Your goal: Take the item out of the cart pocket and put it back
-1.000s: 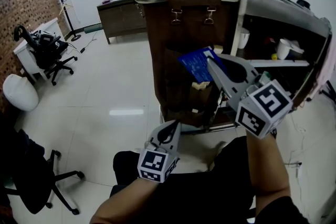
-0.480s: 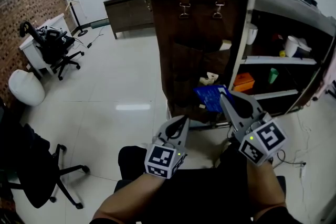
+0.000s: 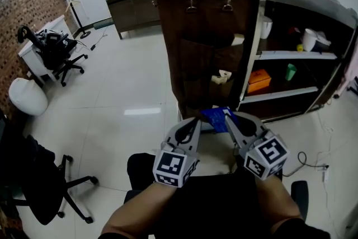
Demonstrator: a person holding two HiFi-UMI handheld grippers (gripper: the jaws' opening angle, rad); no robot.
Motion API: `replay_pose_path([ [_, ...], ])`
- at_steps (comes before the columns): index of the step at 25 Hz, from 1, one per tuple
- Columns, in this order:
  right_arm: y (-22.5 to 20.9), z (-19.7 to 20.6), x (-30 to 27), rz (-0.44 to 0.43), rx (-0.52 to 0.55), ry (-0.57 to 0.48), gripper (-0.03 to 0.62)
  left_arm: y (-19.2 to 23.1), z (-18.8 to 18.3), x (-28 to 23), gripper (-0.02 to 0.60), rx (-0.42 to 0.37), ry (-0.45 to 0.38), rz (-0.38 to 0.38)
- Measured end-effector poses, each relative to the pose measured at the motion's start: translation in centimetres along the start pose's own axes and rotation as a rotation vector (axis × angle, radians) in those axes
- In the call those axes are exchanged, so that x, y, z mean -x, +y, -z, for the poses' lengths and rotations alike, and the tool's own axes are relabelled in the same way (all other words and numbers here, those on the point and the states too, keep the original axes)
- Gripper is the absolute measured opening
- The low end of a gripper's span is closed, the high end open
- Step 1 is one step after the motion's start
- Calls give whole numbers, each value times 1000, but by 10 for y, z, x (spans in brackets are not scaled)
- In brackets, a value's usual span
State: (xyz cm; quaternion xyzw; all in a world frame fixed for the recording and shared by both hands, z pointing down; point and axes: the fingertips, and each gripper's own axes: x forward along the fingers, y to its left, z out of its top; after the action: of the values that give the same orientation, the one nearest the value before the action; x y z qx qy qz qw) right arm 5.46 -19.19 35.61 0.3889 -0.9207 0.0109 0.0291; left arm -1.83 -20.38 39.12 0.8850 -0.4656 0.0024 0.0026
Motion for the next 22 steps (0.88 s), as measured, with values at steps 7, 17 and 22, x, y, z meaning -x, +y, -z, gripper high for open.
replay_pose_path([
  [7,1,35,-12,-11,-35,56,25,0,1,0,0,4,2,2],
  [17,1,39,-12,-20,-45,62,25,2,-1,0,0,0,-5,-2],
  [22,3,39,-14,-27,-45,64,26,2,-3,0,0,8,-6,-11],
])
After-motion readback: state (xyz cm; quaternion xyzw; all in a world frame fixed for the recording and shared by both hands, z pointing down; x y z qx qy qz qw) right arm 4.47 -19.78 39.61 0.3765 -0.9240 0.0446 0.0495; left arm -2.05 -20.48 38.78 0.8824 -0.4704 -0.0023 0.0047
